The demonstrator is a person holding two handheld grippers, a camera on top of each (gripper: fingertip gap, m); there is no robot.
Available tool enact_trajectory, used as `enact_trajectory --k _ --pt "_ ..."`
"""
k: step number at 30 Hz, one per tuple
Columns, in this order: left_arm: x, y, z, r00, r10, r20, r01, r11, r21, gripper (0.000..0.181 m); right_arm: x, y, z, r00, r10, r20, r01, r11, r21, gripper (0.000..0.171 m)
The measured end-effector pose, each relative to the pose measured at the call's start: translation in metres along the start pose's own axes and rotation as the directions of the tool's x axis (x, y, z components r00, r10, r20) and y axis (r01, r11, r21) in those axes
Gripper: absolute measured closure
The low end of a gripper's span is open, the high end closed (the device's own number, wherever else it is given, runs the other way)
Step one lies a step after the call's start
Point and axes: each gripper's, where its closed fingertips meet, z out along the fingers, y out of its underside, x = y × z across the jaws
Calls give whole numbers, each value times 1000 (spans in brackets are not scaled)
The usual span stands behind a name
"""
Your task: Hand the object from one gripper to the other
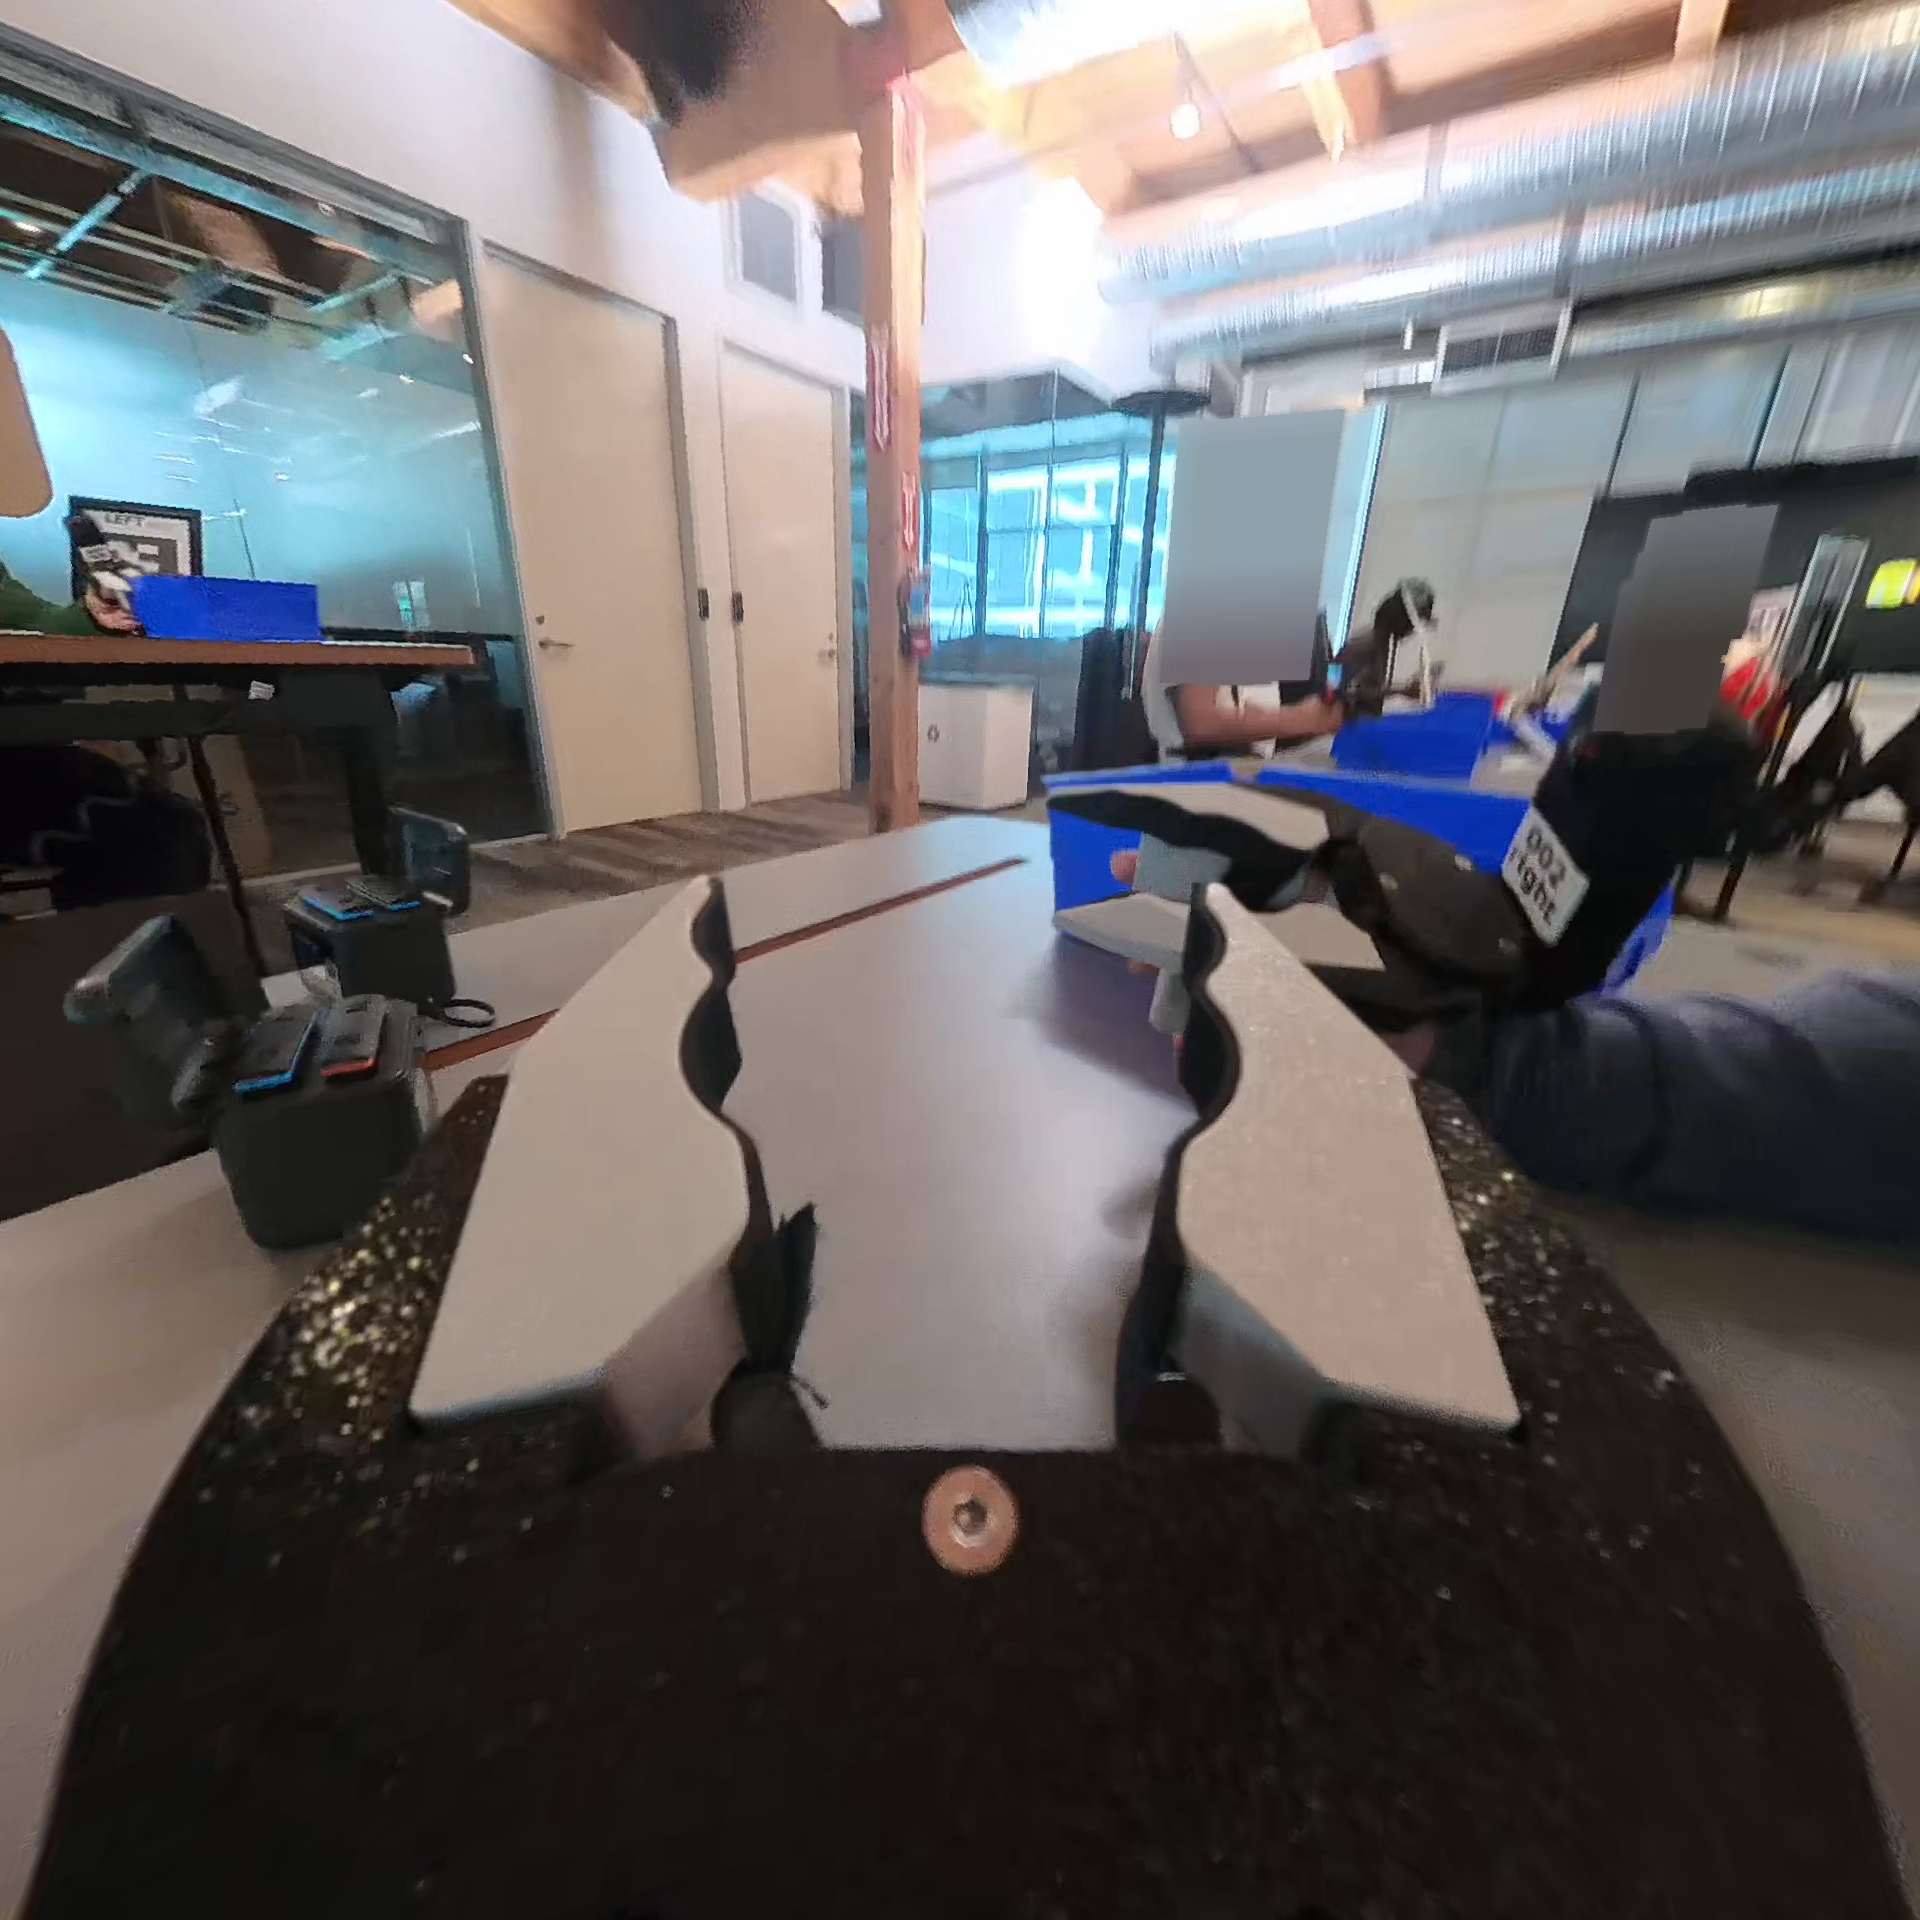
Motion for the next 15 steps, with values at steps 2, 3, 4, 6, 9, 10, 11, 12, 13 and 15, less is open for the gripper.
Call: enact_trajectory --k 2,3,4,6,9,10,11,12,13,15 --pt "8 -10 0 998 60 5 -60 997 -43 100 -2 -1 -2 1000 0 25 0 1000 16 120" --pt "13 -22 -2 997 74 15 -73 996 -53 102 -2 -3 -3 999 13 33 -14 999 29 120" --pt "18 -37 -6 997 71 38 -68 996 -58 103 -3 -5 -4 999 29 44 -31 999 43 120" --pt "27 -71 -23 993 47 108 -39 996 -75 103 -6 -7 -5 997 43 64 -47 997 55 119" --pt "36 -118 -73 975 74 209 -54 994 -97 92 -9 -9 -5 996 46 77 -51 997 64 119" --pt "33 -130 -95 962 118 248 -90 989 -120 88 -9 -9 -5 995 53 81 -59 996 66 119" --pt "23 -140 -119 936 177 303 -129 977 -171 86 -10 -9 -4 994 63 84 -69 995 66 119" --pt "8 -146 -145 902 251 351 -166 952 -256 85 -10 -9 -3 994 73 84 -79 995 66 119" --pt "-8 -148 -170 868 328 374 -190 914 -359 84 -9 -9 -3 993 84 81 -89 994 66 119" --pt "-35 -138 -214 849 448 279 -219 780 -587 85 -4 -10 -1 990 126 56 -130 989 73 118"
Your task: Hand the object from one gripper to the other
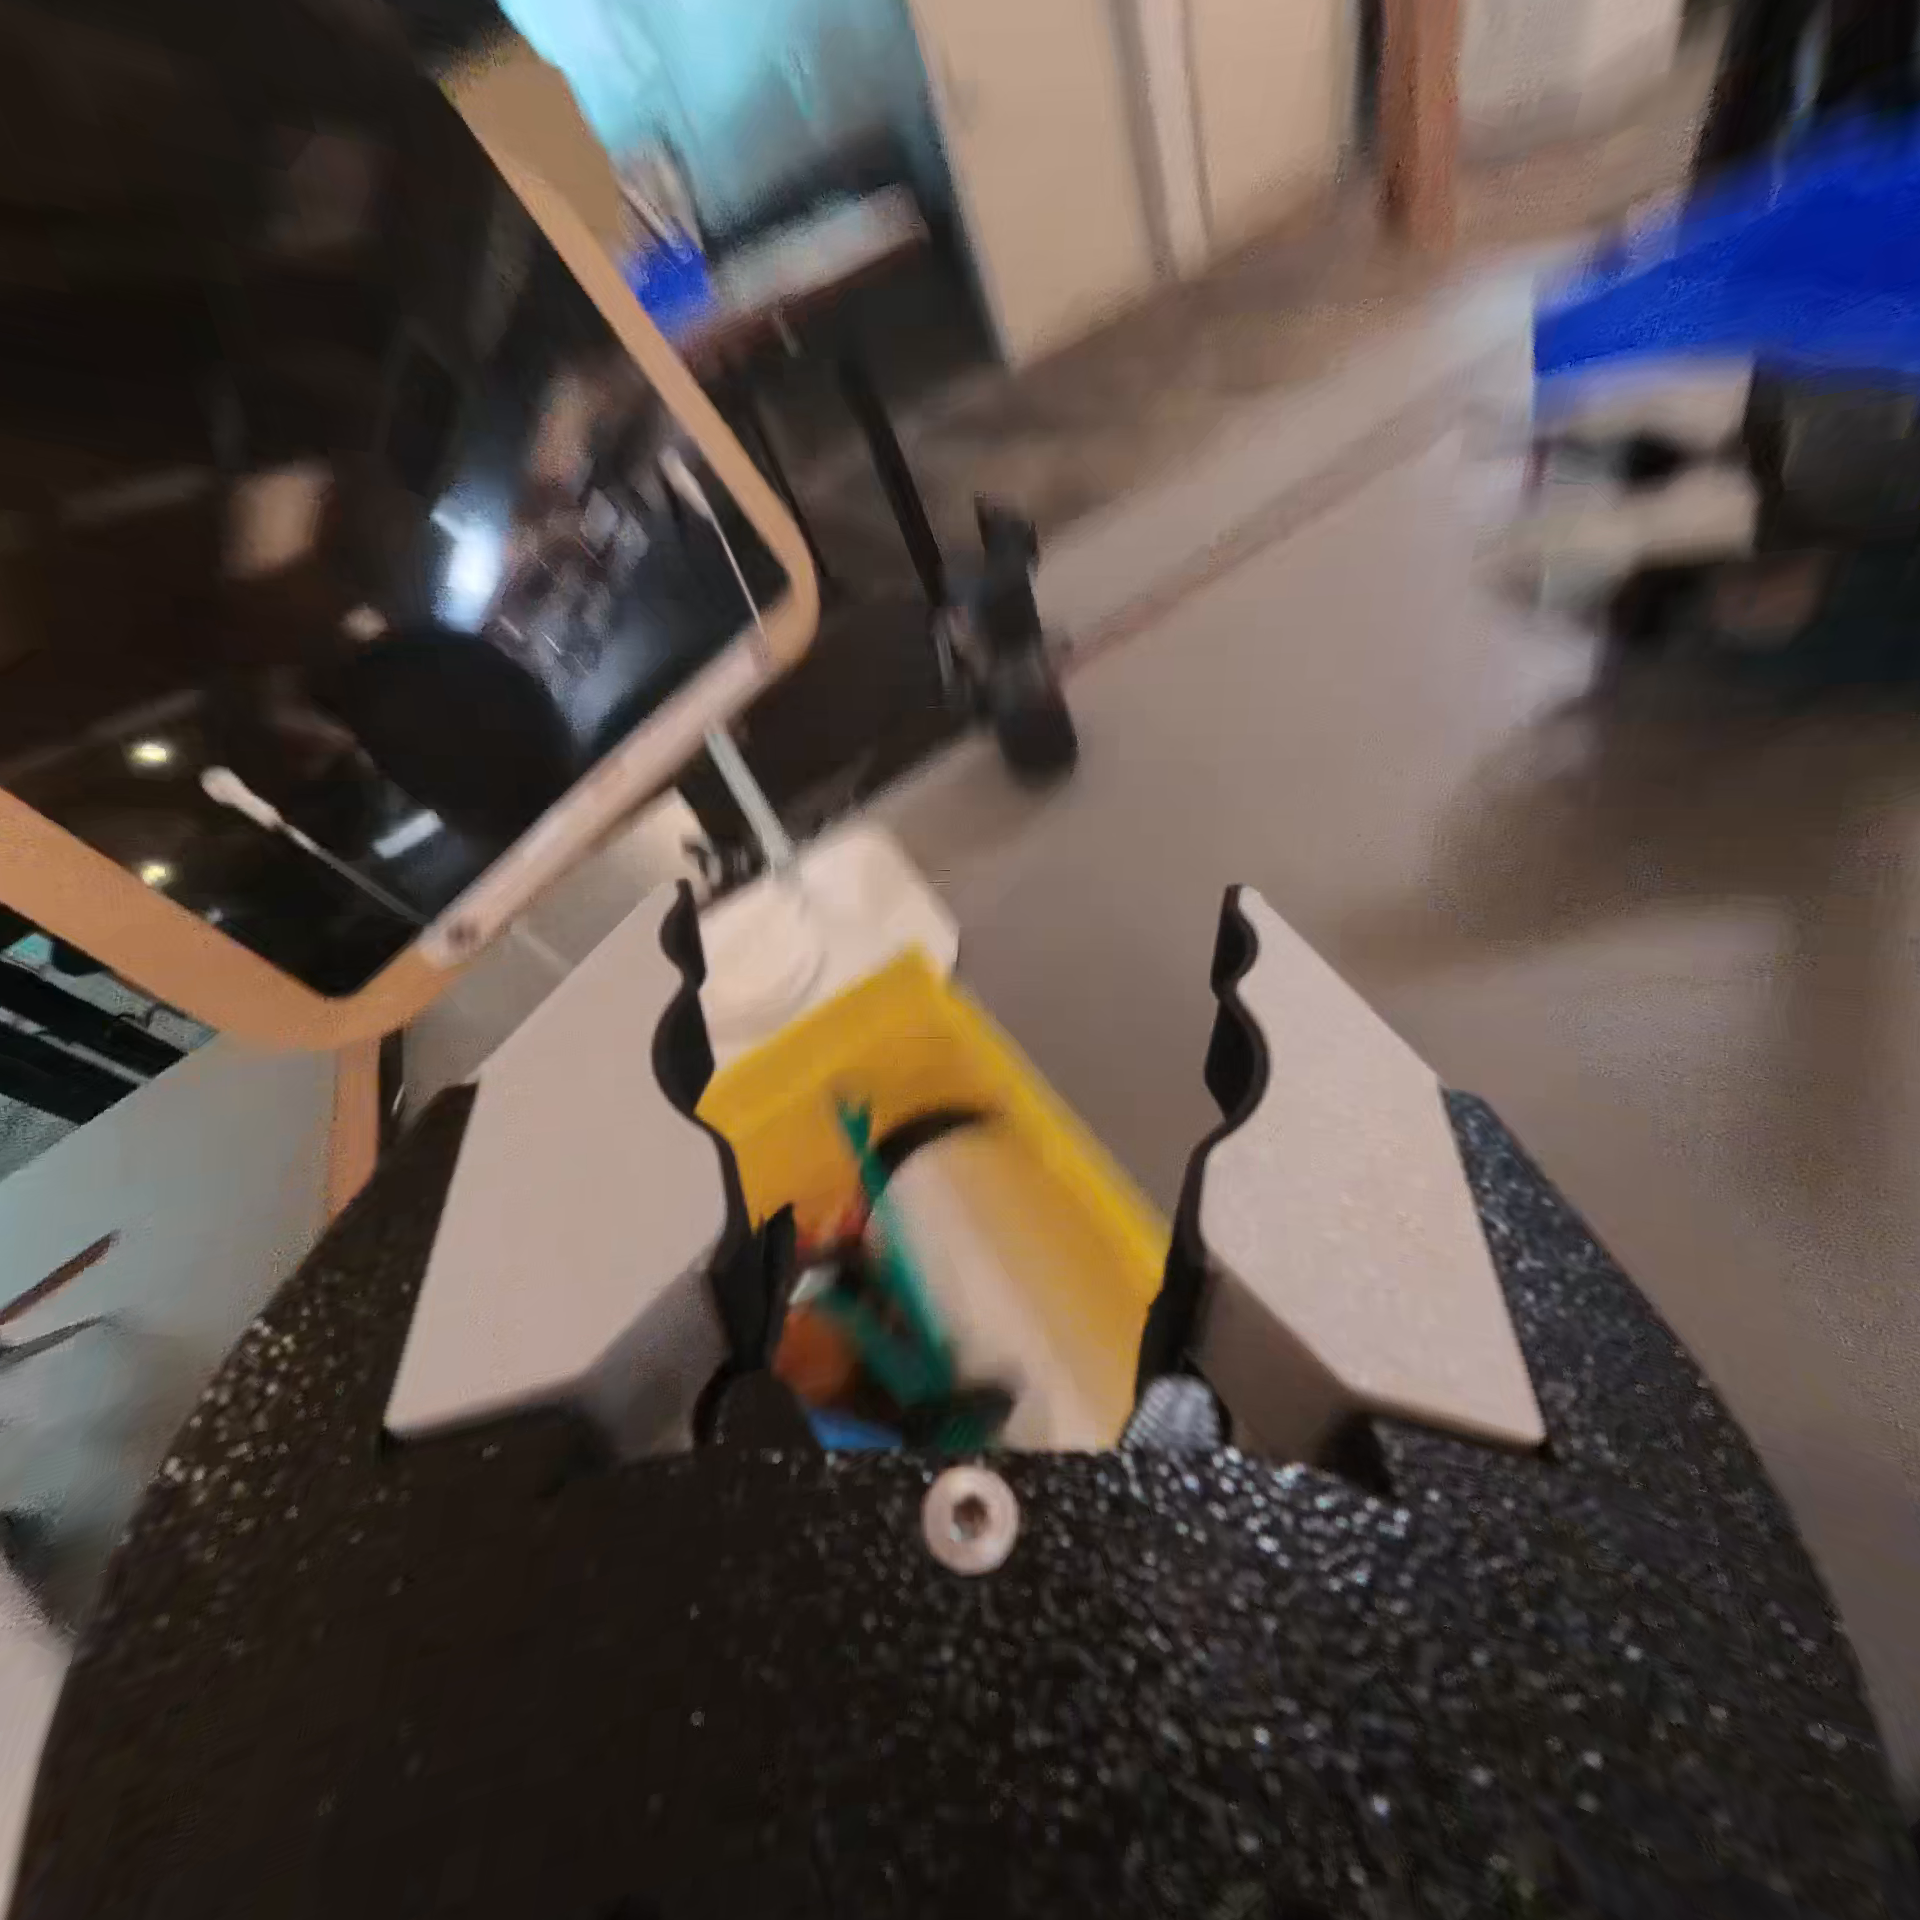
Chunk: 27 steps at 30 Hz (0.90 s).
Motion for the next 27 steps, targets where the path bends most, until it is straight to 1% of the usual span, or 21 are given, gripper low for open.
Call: enact_trajectory --k 1,2,3,4,5,8,11,12,13,14,16,17,22,25,27 --pt "-8 26 -5 996 51 -73 -60 991 -121 85 2 -1 1 999 32 -13 -32 999 8 117" --pt "-17 54 -11 990 41 -138 -74 967 -245 87 2 -2 2 998 61 -16 -61 998 12 116" --pt "-23 79 -17 981 -11 -193 -60 930 -362 91 2 -1 3 997 74 -15 -74 997 9 116" --pt "-30 100 -22 974 -59 -220 -47 892 -450 95 1 0 3 997 70 -13 -70 998 4 115" --pt "-37 115 -26 969 -89 -231 -41 862 -506 99 1 0 3 998 61 -12 -61 998 3 115" --pt "-44 143 -28 953 -162 -256 -19 812 -584 108 -1 0 2 998 60 0 -60 998 3 115" --pt "-48 177 -31 953 -184 -240 -36 719 -694 105 -1 0 2 998 59 2 -59 998 3 115" --pt "-49 186 -33 954 -185 -236 -44 692 -721 101 -1 0 2 998 57 4 -57 998 3 115" --pt "-51 191 -32 959 -167 -231 -57 681 -730 97 -2 0 2 999 54 5 -54 999 3 115" --pt "-52 191 -32 961 -149 -233 -72 679 -731 101 -3 0 2 999 49 7 -49 999 1 115" --pt "-53 189 -30 965 -122 -232 -88 682 -726 115 -4 1 3 999 37 11 -37 999 -2 115" --pt "-52 190 -30 965 -110 -239 -102 679 -727 117 -5 1 3 999 31 15 -31 1000 -3 115" --pt "-52 198 -34 966 -41 -257 -178 616 -768 115 -7 1 4 999 23 23 -23 1000 -3 115" --pt "-52 202 -35 961 8 -277 -229 584 -779 122 -6 1 3 999 29 22 -29 1000 -1 115" --pt "-52 200 -35 957 38 -287 -255 577 -775 125 -6 0 3 999 33 22 -33 999 0 115"
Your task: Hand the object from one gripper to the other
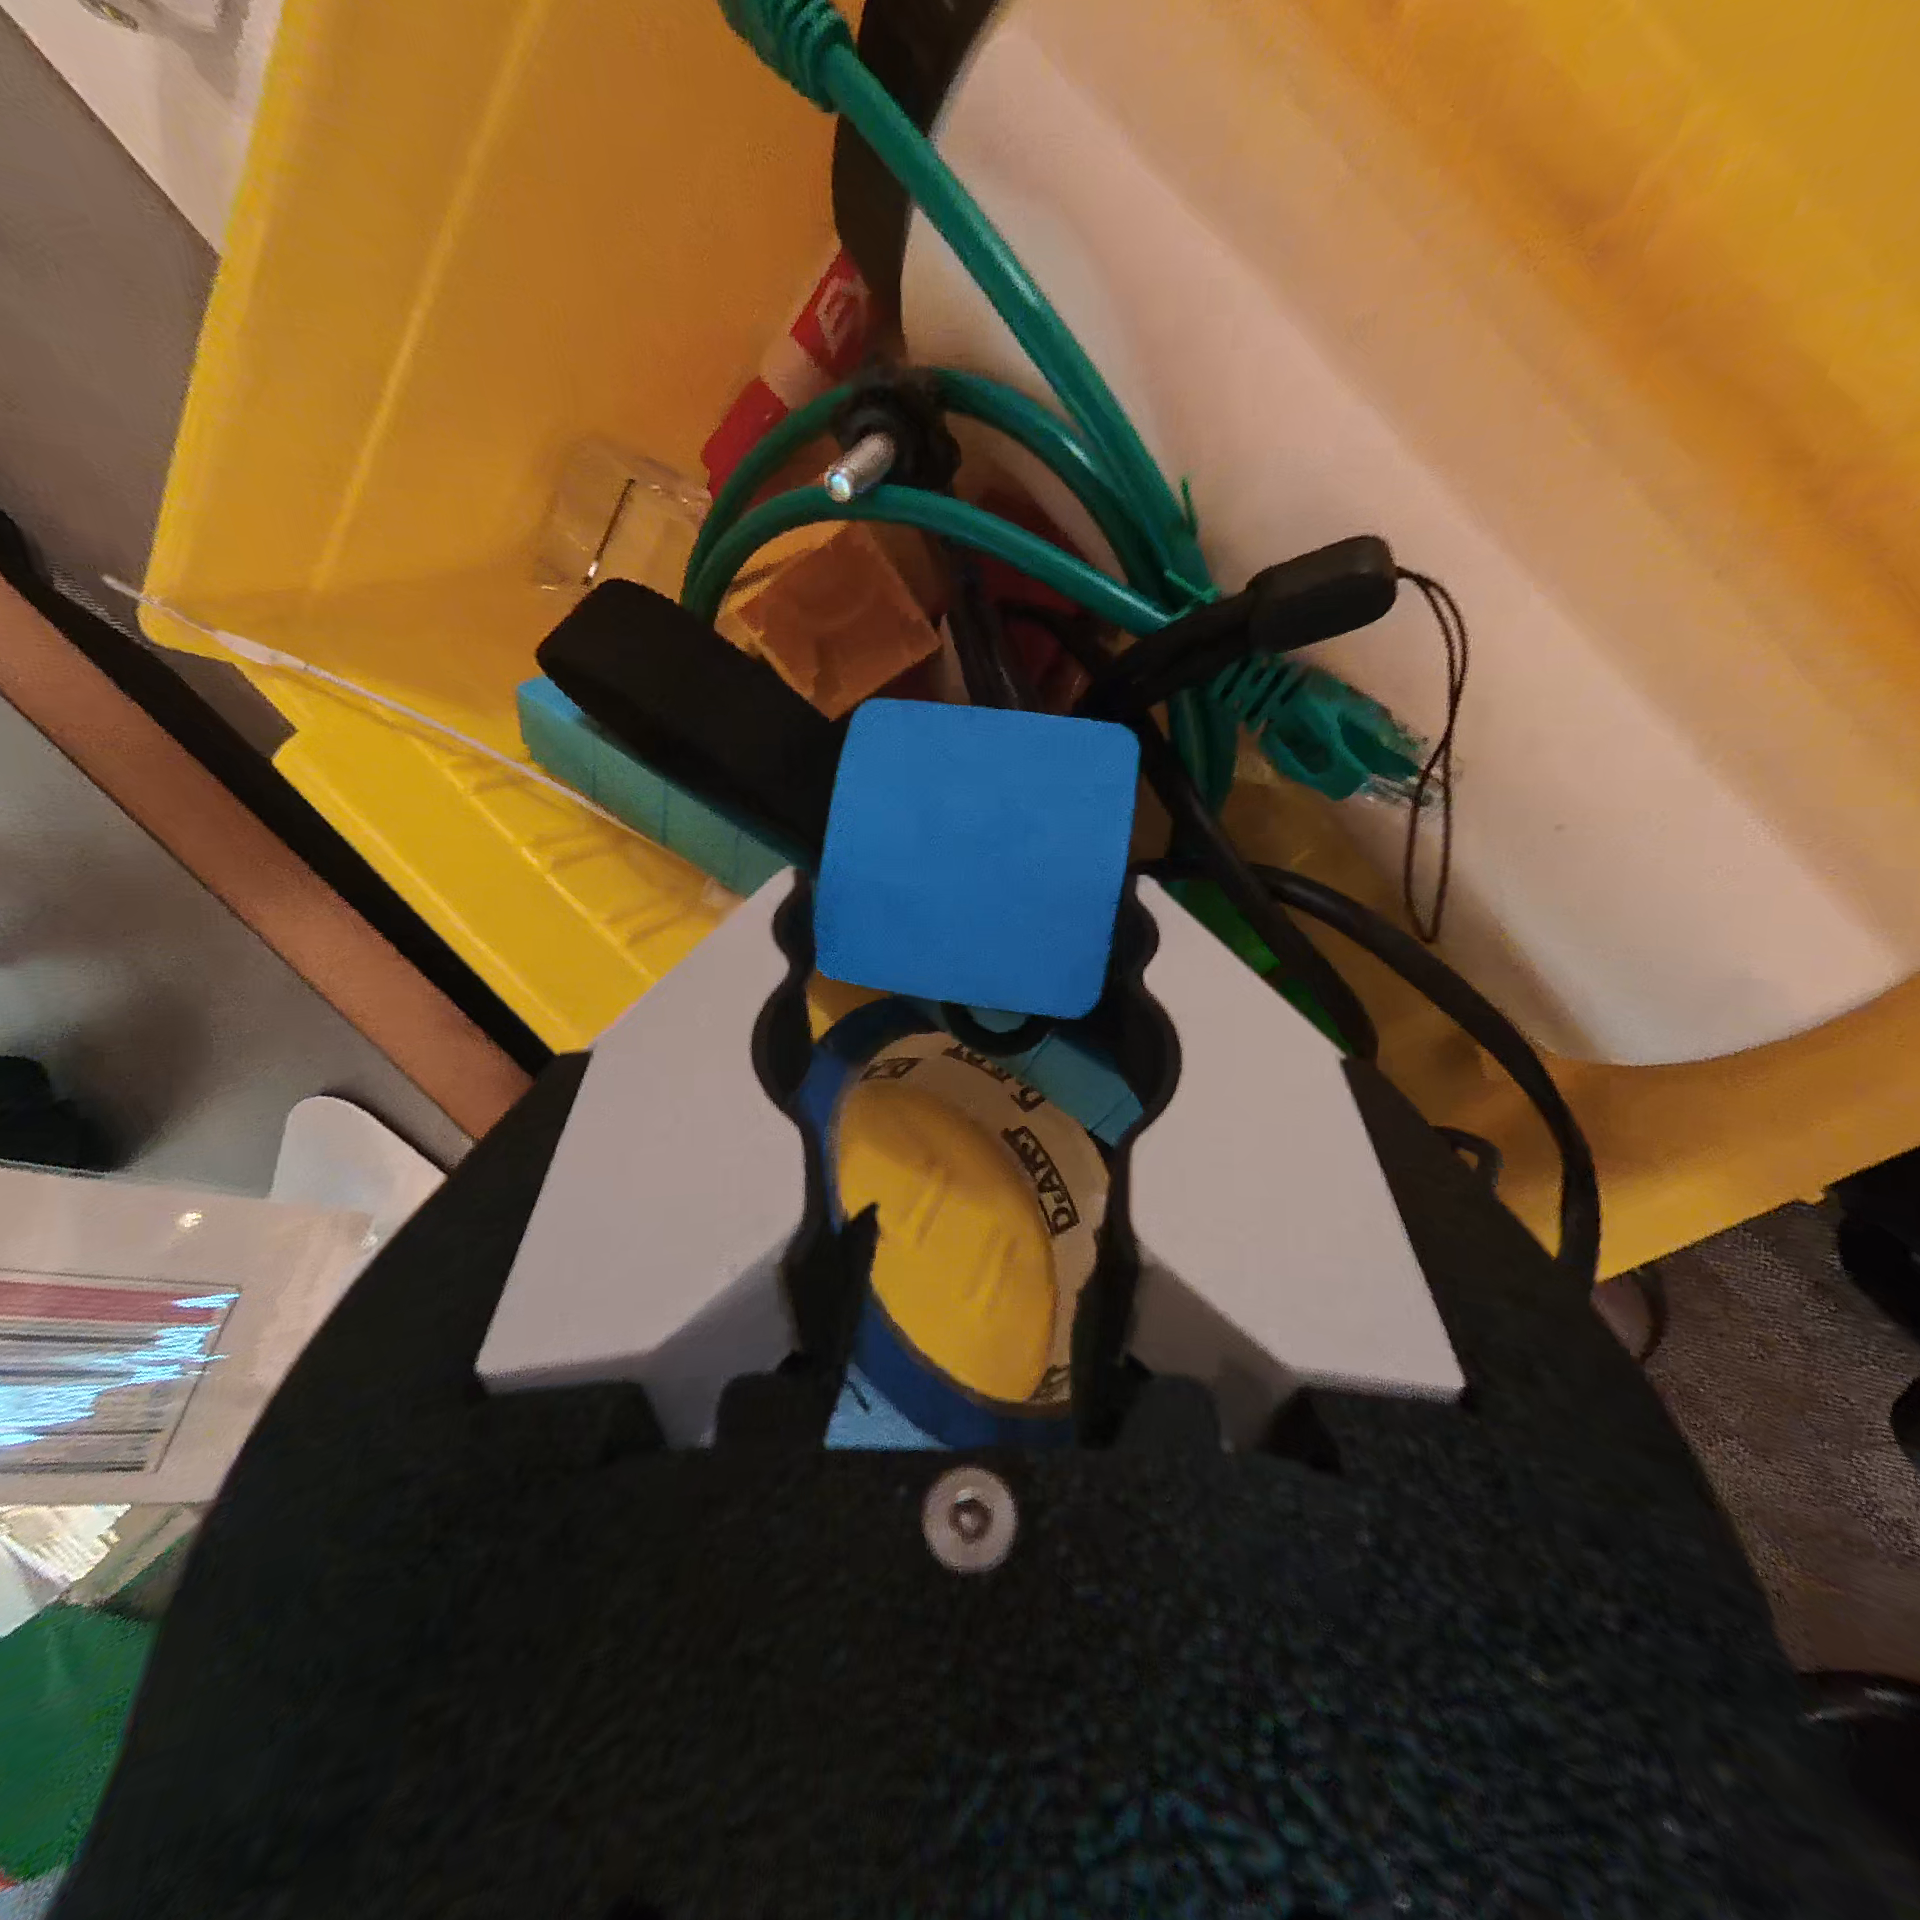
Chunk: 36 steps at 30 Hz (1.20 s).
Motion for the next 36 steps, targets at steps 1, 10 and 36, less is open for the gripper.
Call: enact_trajectory --k 1,10,36 --pt "0 0 -1 1000 0 7 0 1000 -8 125 0 0 0 1000 1 0 -1 1000 0 115" --pt "1 -9 -27 978 107 180 -97 993 -67 126 -1 0 0 1000 -5 3 5 1000 -1 115" --pt "51 -211 -83 857 214 470 -356 904 237 126 -15 1 -1 996 -71 59 72 997 -13 116"
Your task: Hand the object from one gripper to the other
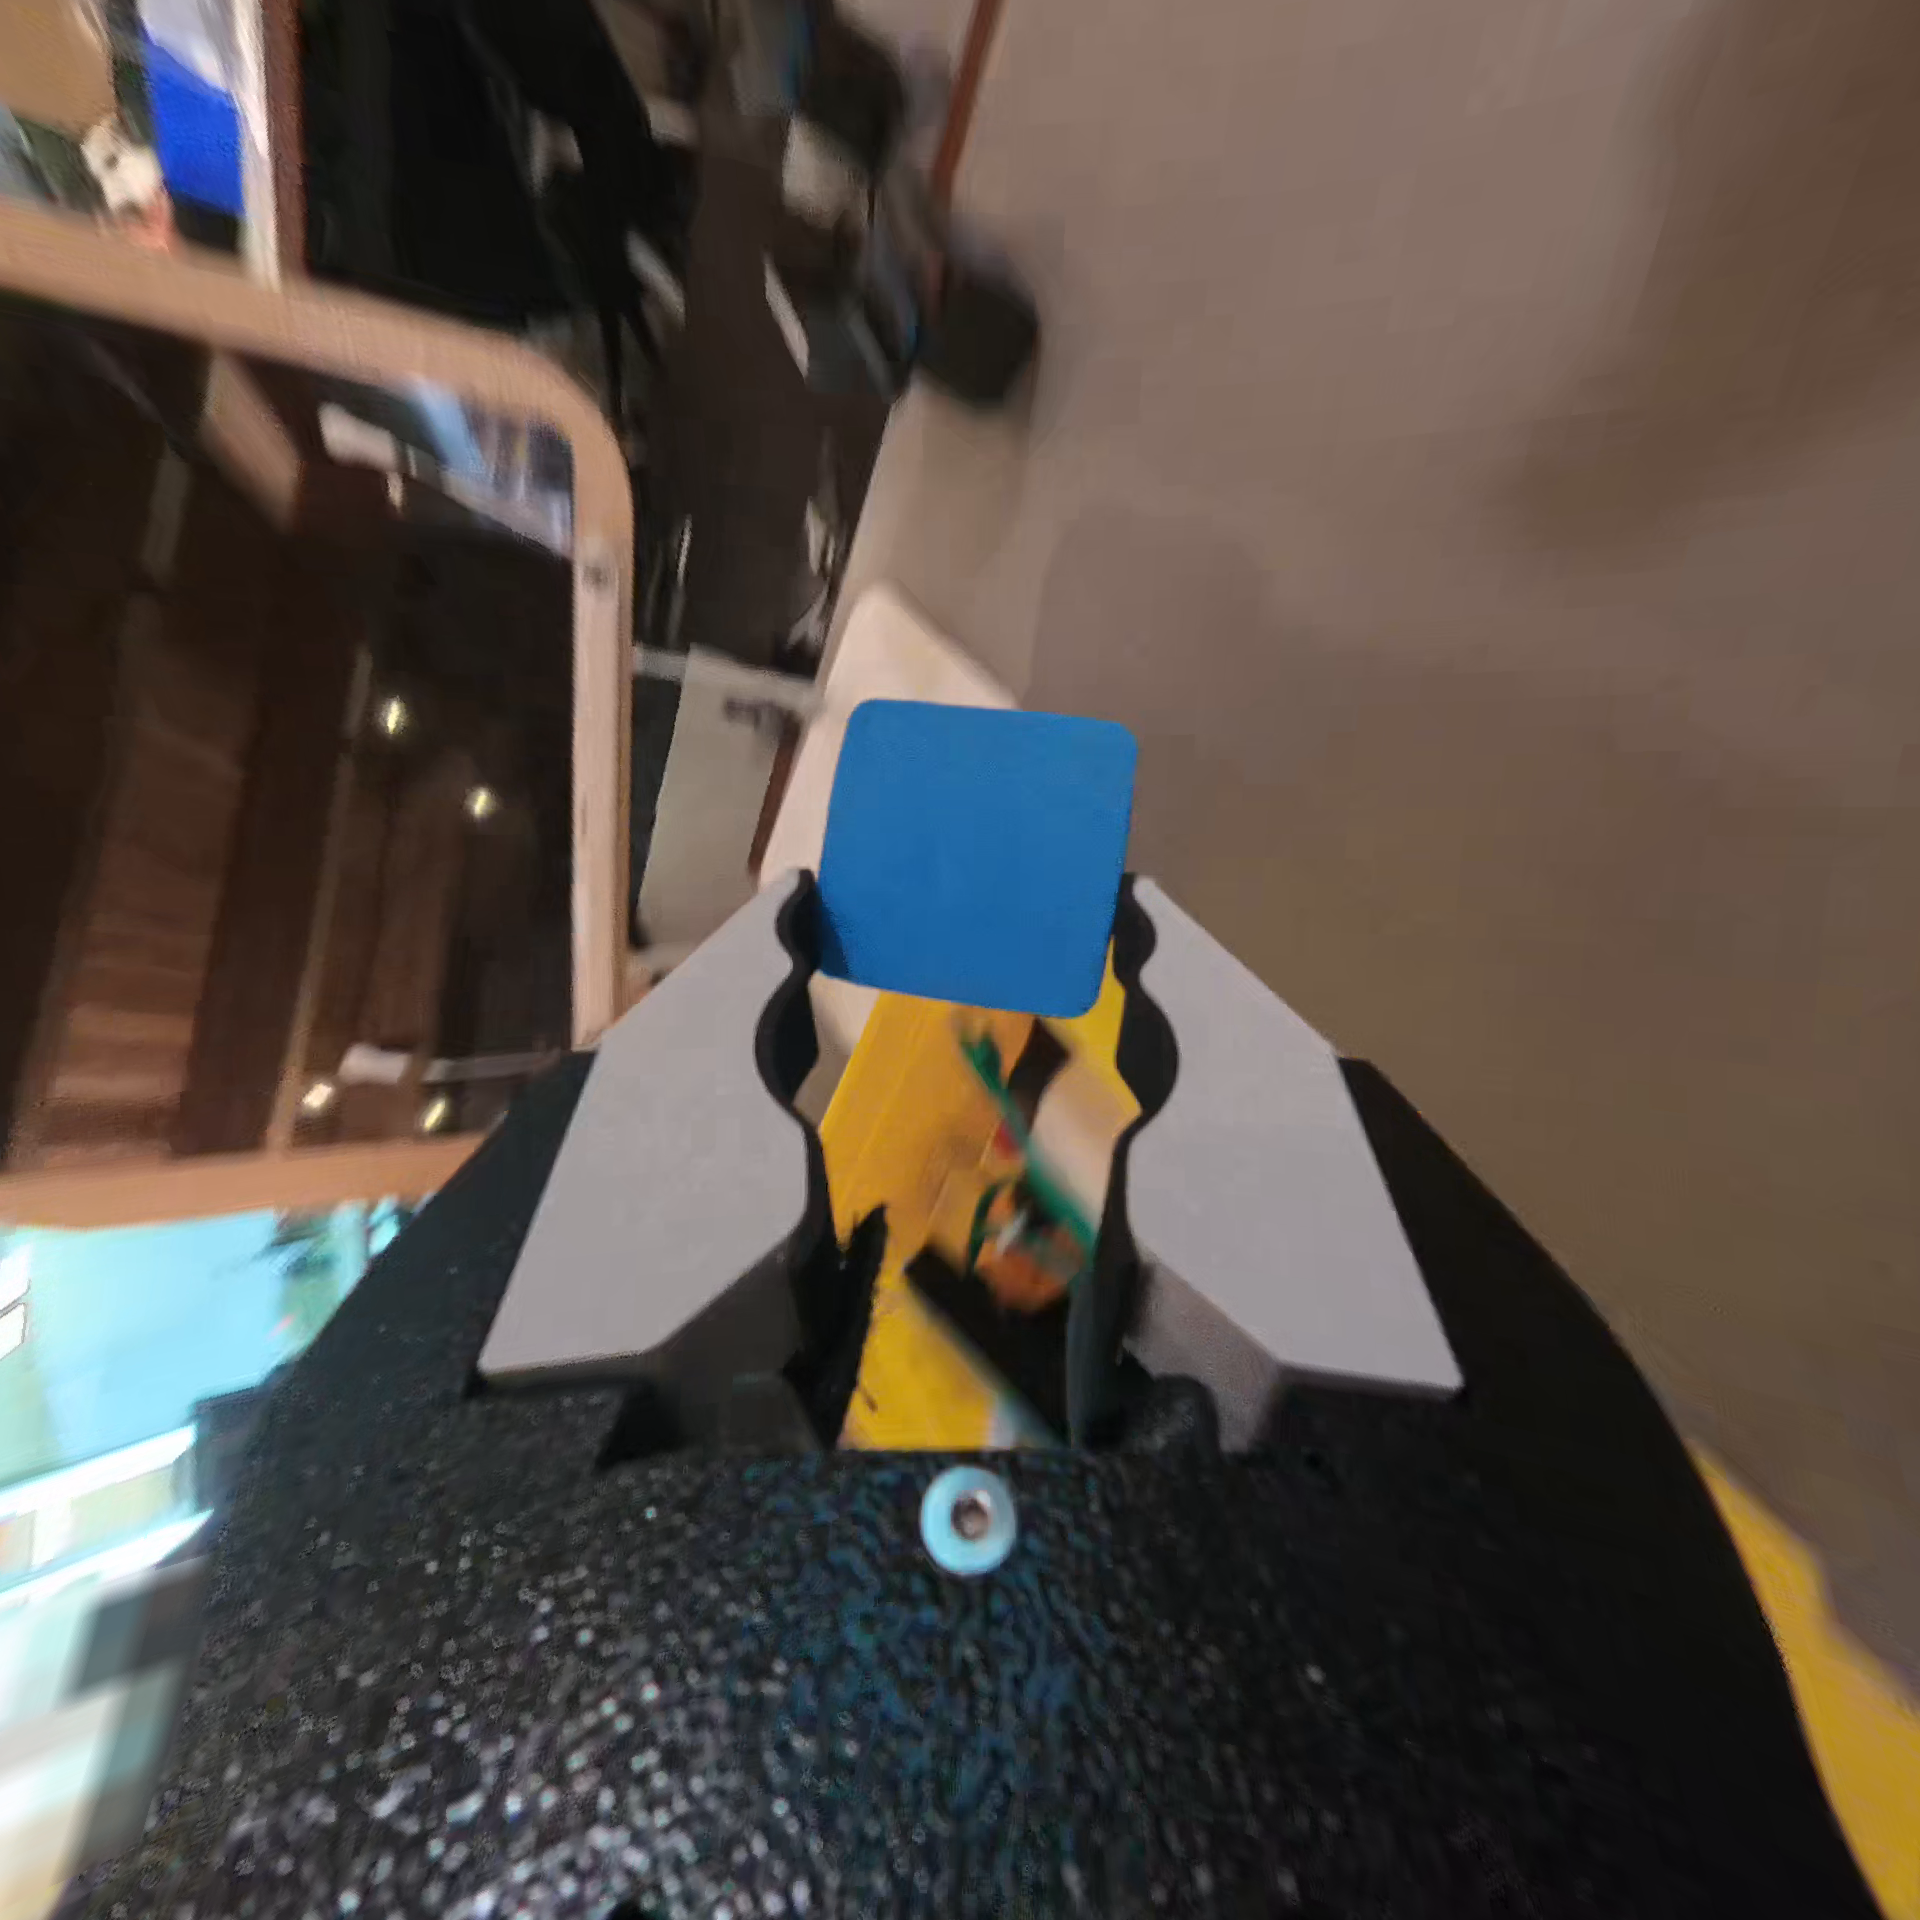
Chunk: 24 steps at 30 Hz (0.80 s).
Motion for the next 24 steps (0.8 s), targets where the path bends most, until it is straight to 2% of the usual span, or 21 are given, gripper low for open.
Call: enact_trajectory --k 3,6,8,10,12,14,17,20,24 --pt "30 -67 8 992 -81 -100 103 965 243 126 -5 -1 -1 999 -35 13 35 999 1 115" --pt "51 -109 28 980 -140 -143 186 902 391 126 -10 -4 -1 997 -73 28 72 997 15 115" --pt "41 -128 44 961 -265 -76 266 820 507 126 -13 -7 -2 995 -95 40 94 995 27 113" --pt "26 -132 58 915 -402 37 299 735 608 126 -18 -9 -2 993 -107 56 105 994 36 112" --pt "20 -126 74 882 -428 195 214 734 645 126 -19 -9 -2 994 -86 65 84 996 40 112" --pt "27 -124 88 867 -387 315 100 754 650 126 -14 -11 -2 998 -10 54 8 999 49 112" --pt "48 -128 102 869 -242 432 -78 795 602 126 -11 -22 -4 960 253 116 -264 960 95 113" --pt "68 -137 105 860 -119 496 -222 788 574 126 -27 -20 -1 813 515 271 -530 848 -21 119" --pt "81 -148 95 840 -42 541 -334 746 576 127 -55 -16 2 611 682 402 -656 720 -225 121"
